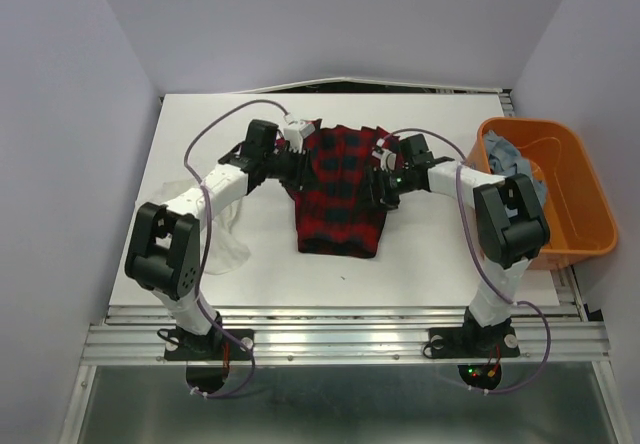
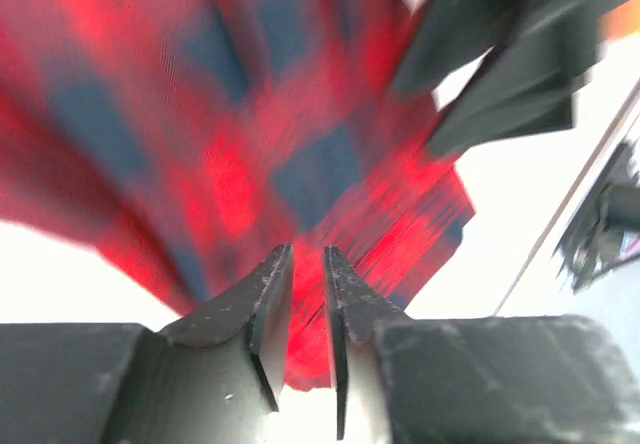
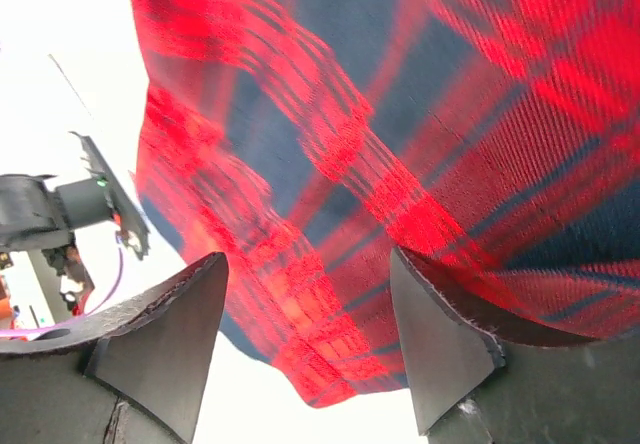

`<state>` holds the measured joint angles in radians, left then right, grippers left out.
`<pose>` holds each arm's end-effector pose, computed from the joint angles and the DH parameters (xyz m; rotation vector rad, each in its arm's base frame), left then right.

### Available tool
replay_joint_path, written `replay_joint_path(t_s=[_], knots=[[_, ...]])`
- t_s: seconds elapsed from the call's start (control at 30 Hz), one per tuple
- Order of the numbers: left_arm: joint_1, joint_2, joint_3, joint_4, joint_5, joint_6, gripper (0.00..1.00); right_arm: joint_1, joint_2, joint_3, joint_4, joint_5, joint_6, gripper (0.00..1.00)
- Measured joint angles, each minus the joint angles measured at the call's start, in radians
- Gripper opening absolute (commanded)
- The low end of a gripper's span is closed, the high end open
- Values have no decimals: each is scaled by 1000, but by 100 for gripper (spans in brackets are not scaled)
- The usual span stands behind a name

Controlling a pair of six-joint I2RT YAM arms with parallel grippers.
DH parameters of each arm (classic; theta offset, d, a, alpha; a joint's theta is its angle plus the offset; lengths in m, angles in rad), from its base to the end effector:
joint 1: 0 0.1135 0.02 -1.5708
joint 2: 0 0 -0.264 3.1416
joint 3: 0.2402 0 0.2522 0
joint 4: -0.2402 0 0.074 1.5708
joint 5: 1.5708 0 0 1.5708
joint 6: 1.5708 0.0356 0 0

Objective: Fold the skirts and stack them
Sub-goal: Fold the skirt

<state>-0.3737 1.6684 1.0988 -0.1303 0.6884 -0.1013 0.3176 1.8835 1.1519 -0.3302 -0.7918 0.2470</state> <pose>0.3288 -0.1532 0.2293 0.6773 2.1782 -1.0302 0.3453 0.1402 0.1592 -0.3758 2.5989 1.2371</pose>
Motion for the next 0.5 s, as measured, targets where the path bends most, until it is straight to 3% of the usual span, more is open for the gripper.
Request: replay_joint_path(t_s=[0.17, 0.33, 0.5], knots=[[-40, 3, 216, 61, -39, -18, 32, -9, -32, 73, 1, -31, 23, 75], [-56, 222, 491, 112, -91, -64, 32, -10, -50, 161, 6, 8, 20, 75], [-47, 450, 599, 69, -174, -115, 30, -27, -16, 208, 15, 87, 13, 75]])
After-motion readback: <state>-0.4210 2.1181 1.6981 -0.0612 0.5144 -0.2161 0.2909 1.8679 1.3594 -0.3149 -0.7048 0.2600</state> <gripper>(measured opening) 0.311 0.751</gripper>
